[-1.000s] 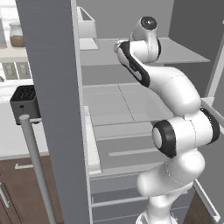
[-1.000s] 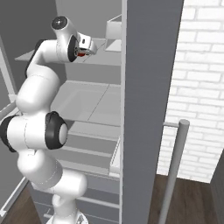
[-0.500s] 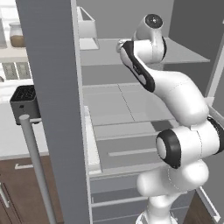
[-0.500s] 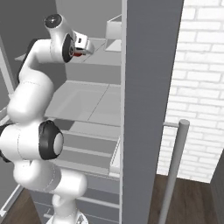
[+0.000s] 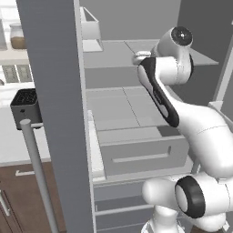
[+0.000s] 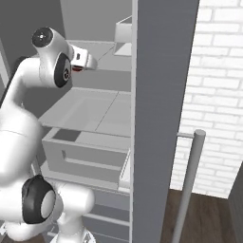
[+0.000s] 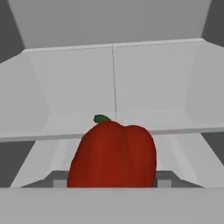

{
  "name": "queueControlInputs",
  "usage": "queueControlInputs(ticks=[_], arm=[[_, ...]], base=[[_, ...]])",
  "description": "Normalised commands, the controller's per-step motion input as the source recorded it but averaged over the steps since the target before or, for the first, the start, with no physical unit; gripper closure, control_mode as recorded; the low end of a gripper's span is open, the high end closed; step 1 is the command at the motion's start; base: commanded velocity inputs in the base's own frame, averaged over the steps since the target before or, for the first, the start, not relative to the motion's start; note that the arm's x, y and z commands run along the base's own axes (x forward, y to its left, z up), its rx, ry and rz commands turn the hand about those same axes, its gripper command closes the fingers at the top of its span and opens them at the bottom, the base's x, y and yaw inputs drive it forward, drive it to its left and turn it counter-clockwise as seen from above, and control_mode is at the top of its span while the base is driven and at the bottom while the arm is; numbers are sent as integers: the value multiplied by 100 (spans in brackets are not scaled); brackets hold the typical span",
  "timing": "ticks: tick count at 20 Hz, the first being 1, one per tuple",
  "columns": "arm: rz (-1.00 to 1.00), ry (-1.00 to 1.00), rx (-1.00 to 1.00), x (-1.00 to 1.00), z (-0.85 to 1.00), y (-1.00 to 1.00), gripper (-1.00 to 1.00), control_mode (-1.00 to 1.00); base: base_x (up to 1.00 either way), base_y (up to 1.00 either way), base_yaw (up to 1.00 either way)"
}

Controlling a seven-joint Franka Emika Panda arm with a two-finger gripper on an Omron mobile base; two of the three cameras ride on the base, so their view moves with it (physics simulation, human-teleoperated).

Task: Place one bell pepper and one steak in each tupperware on the nearby counter, to pack two identical lunches.

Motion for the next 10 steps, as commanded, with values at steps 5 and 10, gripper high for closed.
queueControlInputs(ticks=[5, 10], arm=[[0, 7, 0, -100, -28, 0, 100, -100], [0, 15, -1, -100, -90, 0, 100, -100]], base=[[0, 0, 0], [0, 0, 0]])
